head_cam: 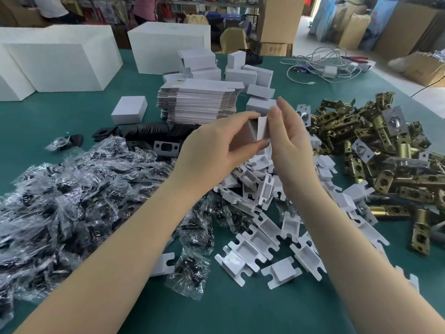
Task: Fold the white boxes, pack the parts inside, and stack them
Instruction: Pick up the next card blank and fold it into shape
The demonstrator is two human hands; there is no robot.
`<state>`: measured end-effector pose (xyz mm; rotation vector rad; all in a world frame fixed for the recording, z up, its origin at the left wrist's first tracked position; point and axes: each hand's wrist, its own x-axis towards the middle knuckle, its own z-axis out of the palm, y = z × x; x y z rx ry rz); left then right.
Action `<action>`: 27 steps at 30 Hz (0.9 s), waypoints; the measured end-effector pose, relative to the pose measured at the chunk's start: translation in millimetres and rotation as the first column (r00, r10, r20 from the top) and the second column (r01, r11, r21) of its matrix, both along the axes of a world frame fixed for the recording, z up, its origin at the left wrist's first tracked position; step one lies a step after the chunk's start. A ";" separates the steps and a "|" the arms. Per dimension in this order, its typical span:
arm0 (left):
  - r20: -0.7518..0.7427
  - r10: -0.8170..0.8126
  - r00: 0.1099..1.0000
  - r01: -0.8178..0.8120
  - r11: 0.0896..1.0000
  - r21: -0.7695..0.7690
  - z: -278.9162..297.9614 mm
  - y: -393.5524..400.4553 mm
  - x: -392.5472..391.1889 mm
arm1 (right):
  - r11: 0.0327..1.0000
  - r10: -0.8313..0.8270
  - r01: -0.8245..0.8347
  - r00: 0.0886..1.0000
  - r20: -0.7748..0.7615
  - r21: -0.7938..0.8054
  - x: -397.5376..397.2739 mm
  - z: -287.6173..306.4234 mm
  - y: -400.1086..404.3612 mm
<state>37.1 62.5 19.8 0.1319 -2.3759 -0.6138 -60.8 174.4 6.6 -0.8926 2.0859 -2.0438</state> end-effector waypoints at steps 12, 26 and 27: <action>0.122 -0.002 0.993 0.000 1.000 0.015 -2.9 -5.4 -2.2 | 0.998 -0.060 0.052 0.970 -0.235 -0.038 -4.0 2.2 8.8; 0.119 -0.082 0.989 0.076 0.995 0.061 -2.1 -8.4 -2.7 | 0.993 0.027 -0.043 0.990 -0.139 -0.112 -6.3 2.9 10.1; 0.121 -0.081 0.989 0.074 0.995 0.062 -2.3 -8.6 -2.6 | 0.993 0.032 -0.048 0.990 -0.138 -0.109 -6.3 2.9 10.0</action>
